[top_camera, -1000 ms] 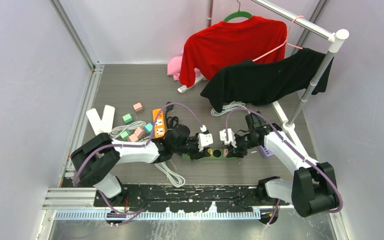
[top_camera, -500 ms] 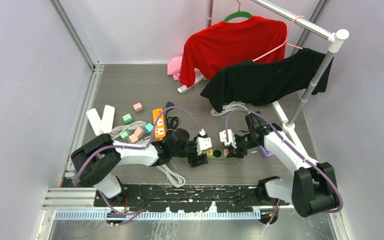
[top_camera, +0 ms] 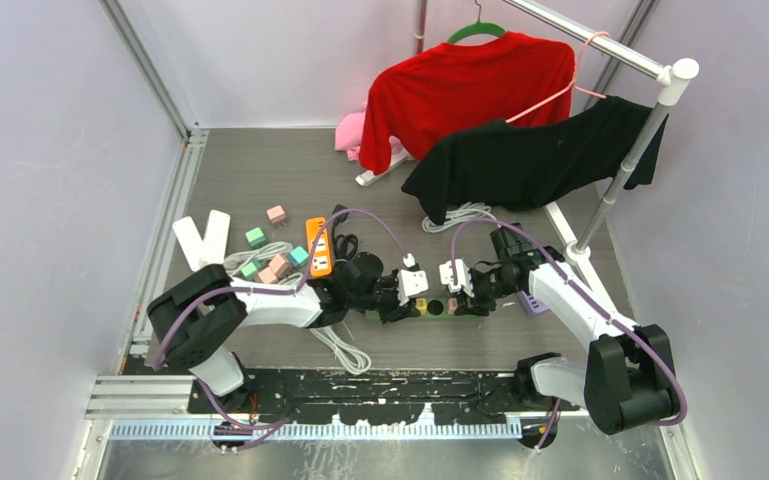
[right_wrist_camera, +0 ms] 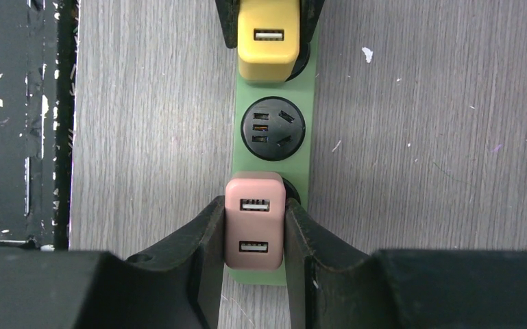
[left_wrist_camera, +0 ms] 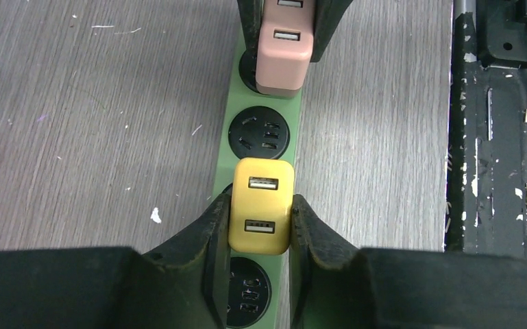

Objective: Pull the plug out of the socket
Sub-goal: Remove the plug from the socket.

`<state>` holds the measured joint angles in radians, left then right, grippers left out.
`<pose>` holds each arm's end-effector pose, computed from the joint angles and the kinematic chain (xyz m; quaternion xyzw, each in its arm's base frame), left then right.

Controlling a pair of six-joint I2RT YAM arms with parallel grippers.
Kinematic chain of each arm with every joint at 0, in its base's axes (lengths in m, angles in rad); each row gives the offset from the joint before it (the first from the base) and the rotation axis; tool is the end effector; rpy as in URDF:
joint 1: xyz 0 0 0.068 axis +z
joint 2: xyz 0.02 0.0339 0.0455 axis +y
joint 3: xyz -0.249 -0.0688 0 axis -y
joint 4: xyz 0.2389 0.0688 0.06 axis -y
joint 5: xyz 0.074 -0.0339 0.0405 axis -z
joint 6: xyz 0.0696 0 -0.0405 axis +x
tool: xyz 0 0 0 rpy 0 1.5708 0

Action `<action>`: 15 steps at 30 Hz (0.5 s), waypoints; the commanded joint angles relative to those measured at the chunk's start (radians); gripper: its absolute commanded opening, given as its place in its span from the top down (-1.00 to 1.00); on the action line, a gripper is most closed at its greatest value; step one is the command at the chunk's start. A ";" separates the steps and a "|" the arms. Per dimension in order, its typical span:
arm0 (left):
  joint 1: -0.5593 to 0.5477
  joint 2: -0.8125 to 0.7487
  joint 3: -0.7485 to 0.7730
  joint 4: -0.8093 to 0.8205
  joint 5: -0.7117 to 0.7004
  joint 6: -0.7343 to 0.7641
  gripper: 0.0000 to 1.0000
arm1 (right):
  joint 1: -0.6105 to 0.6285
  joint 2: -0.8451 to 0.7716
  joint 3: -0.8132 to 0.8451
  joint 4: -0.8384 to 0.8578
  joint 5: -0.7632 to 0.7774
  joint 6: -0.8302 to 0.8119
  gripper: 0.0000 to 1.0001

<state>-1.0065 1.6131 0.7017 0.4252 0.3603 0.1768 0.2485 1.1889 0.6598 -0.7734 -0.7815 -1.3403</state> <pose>0.1650 -0.3066 0.1452 0.5467 0.6479 -0.3451 0.4028 0.1783 0.0958 0.1568 -0.6894 0.6057 0.2584 0.3017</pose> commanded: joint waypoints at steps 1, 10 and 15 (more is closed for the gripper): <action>-0.011 0.029 0.047 0.043 0.017 -0.012 1.00 | 0.015 -0.011 0.017 -0.076 -0.053 -0.027 0.98; -0.011 0.042 0.015 0.041 0.013 0.000 1.00 | 0.015 -0.011 0.043 0.114 -0.043 0.289 0.98; -0.011 0.033 -0.039 0.072 -0.009 -0.007 1.00 | -0.057 -0.038 0.050 0.055 0.076 0.212 0.98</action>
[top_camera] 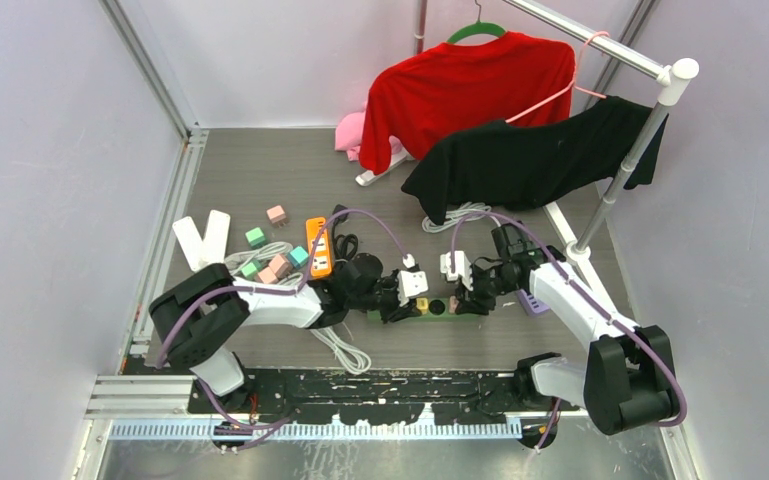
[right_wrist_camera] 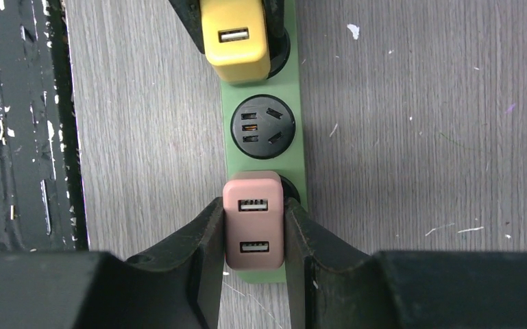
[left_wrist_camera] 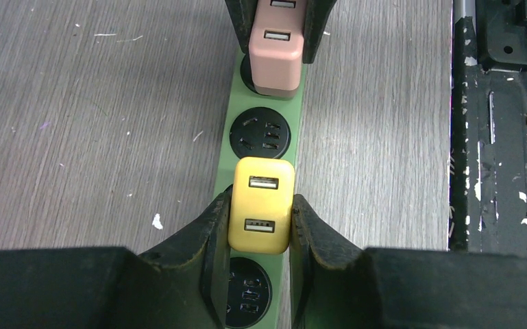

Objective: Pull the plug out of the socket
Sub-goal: Remove the plug from the socket.

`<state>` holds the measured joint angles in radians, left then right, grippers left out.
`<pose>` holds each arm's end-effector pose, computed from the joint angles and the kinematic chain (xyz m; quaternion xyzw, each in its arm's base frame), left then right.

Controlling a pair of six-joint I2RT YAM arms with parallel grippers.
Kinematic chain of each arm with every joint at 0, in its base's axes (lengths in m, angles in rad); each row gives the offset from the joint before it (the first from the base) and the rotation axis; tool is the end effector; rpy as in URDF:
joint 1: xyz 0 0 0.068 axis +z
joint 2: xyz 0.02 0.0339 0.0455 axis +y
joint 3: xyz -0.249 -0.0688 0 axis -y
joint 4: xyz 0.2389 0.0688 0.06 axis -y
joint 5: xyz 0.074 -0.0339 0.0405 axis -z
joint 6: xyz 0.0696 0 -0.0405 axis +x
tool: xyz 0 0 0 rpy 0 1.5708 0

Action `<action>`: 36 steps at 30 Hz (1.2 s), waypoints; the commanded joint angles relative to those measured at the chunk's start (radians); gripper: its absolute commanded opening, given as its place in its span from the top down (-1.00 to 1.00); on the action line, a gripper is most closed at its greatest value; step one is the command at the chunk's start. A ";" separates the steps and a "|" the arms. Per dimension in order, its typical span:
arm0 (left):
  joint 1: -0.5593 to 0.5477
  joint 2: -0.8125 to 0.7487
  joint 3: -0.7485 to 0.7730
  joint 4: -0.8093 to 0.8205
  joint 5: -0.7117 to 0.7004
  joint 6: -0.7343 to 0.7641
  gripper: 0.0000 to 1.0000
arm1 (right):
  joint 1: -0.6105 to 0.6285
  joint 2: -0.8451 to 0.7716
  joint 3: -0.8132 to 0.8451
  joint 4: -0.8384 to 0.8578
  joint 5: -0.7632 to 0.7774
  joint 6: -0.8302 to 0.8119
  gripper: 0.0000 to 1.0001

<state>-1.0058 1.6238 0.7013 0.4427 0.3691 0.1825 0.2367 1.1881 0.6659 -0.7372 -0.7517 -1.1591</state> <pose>0.1654 -0.3078 0.1438 0.5493 0.6430 -0.3478 0.4047 0.1855 0.0936 0.1585 -0.6341 0.6675 0.2605 0.2905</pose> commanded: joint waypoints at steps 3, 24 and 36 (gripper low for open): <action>-0.011 0.020 -0.059 0.072 -0.022 -0.015 1.00 | -0.065 -0.044 0.037 -0.098 0.027 -0.138 0.98; -0.011 0.010 -0.073 0.045 -0.053 0.000 1.00 | -0.067 -0.067 0.048 -0.154 0.016 -0.183 0.98; -0.025 0.042 -0.047 0.048 -0.046 0.005 1.00 | 0.014 -0.074 -0.007 0.136 -0.064 0.159 0.98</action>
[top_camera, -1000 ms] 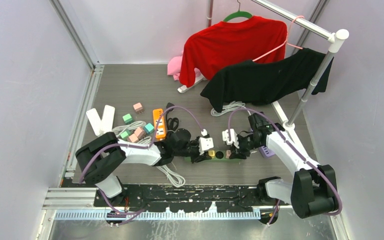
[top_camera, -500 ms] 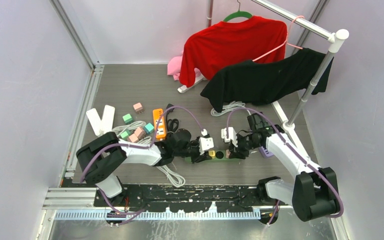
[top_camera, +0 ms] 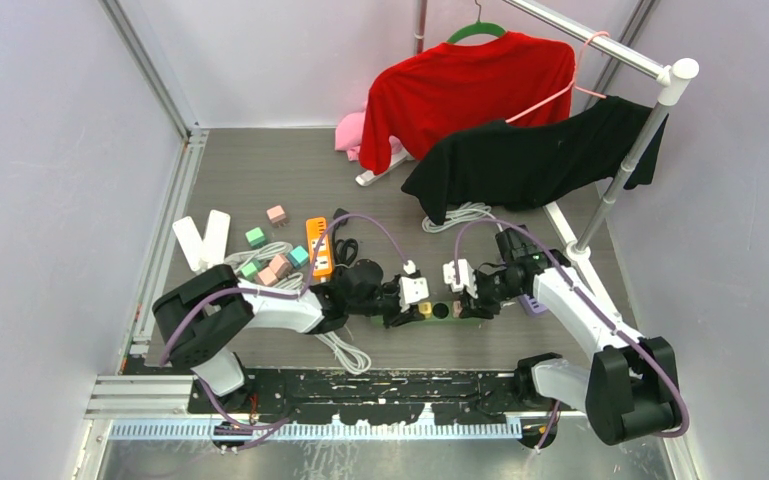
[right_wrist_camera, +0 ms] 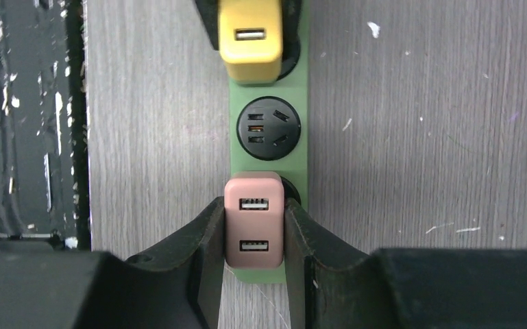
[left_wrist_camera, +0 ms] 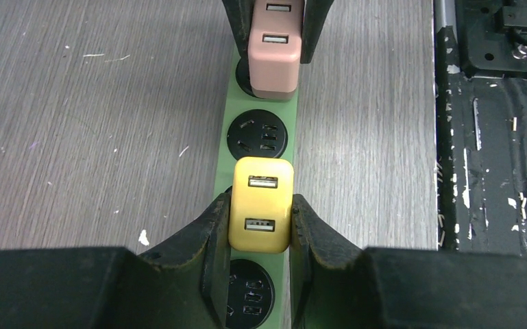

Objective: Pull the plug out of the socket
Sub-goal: Remove the plug from the socket.

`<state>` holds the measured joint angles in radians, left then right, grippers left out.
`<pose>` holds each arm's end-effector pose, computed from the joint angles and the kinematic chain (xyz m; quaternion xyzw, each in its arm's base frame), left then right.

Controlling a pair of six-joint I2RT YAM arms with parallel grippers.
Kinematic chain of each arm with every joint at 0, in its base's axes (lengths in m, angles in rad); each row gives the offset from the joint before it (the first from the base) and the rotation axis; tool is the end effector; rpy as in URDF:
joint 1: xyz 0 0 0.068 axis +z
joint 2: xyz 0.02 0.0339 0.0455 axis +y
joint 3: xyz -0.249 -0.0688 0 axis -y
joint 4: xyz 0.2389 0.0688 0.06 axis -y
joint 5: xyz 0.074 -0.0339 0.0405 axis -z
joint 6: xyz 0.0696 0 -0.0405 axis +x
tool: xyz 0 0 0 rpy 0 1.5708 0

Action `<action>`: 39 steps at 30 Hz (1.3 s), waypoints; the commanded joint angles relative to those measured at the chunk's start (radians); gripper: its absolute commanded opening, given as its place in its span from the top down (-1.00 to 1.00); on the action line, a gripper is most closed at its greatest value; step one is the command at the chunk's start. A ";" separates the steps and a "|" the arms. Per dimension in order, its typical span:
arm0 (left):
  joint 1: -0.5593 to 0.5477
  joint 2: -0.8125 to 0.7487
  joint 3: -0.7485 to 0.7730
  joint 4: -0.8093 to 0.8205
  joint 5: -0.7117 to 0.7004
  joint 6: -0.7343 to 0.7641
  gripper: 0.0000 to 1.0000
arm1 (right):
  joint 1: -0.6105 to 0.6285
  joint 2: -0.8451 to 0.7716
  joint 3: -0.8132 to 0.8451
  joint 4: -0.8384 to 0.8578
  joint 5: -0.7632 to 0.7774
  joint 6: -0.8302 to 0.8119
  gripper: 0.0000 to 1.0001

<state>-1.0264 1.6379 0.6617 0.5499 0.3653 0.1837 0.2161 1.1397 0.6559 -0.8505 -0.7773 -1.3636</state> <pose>0.1583 -0.3095 0.1402 0.5511 0.6240 -0.3571 0.4235 0.1696 0.0872 0.1615 -0.6842 0.6152 0.2568 0.2959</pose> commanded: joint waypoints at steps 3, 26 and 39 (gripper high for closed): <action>-0.006 0.035 -0.011 -0.053 -0.047 0.000 1.00 | 0.031 -0.007 0.023 0.317 0.048 0.448 0.98; -0.005 0.037 -0.018 -0.070 -0.039 -0.044 1.00 | -0.049 -0.042 0.098 0.006 0.013 0.167 0.98; -0.004 0.018 -0.002 -0.090 -0.041 -0.058 1.00 | -0.054 -0.028 0.130 -0.182 -0.161 -0.001 0.98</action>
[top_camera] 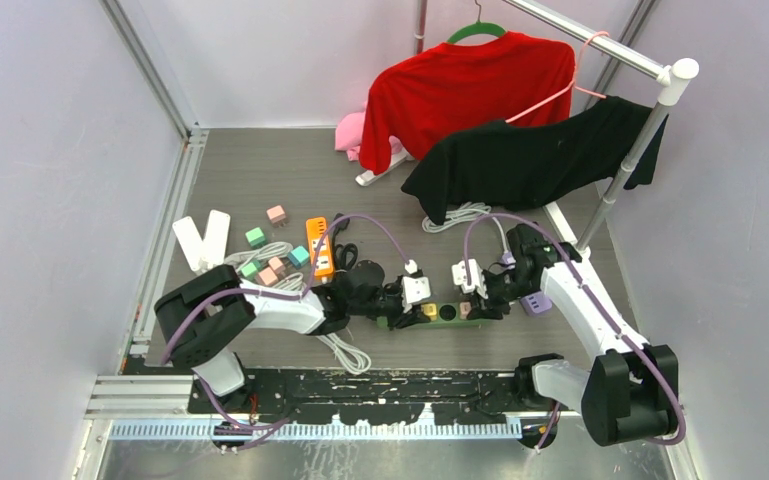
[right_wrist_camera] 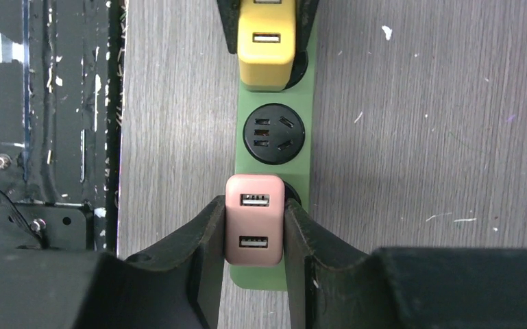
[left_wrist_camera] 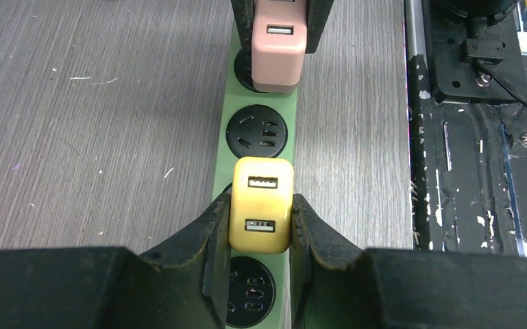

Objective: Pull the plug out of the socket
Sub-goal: Remove the plug from the socket.

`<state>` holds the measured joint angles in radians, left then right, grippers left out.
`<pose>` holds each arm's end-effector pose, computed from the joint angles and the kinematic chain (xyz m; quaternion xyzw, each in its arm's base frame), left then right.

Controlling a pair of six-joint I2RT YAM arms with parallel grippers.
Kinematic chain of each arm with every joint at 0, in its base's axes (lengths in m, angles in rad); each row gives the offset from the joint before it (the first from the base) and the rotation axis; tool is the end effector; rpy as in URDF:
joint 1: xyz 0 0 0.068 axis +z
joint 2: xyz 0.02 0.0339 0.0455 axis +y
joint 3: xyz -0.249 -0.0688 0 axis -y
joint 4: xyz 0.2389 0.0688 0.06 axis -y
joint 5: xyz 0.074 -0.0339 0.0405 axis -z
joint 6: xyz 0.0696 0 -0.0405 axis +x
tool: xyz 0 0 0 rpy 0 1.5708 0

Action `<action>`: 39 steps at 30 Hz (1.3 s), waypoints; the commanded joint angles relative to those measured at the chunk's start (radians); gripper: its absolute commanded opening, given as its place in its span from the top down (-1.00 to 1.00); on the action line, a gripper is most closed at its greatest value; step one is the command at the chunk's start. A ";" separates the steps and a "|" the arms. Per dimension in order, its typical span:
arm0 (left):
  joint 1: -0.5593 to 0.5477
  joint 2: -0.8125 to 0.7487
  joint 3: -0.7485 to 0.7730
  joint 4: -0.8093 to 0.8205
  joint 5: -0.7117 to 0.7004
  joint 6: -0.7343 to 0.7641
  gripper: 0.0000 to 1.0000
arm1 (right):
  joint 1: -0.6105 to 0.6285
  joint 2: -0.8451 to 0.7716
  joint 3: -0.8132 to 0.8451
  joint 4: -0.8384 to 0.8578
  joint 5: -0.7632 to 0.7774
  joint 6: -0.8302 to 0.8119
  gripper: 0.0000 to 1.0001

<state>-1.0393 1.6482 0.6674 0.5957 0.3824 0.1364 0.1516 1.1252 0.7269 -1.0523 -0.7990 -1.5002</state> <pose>0.1552 -0.3153 0.1446 0.5399 0.6187 -0.3811 0.4248 0.1614 0.0751 0.1792 -0.6919 0.6062 0.2687 0.2856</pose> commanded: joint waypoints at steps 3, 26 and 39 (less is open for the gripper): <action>0.008 0.007 -0.007 -0.137 -0.057 -0.011 1.00 | 0.010 -0.036 0.051 0.184 -0.047 0.350 0.98; 0.008 0.029 0.004 -0.136 -0.041 -0.014 1.00 | -0.003 -0.045 0.000 0.338 0.099 0.445 0.98; 0.008 0.040 -0.006 -0.126 -0.040 -0.022 1.00 | -0.012 -0.029 0.032 0.076 -0.170 0.185 0.98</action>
<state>-1.0397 1.6516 0.6796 0.5732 0.3923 0.1326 0.1284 1.1084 0.7116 -1.0435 -0.8158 -1.4643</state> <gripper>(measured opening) 0.295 0.379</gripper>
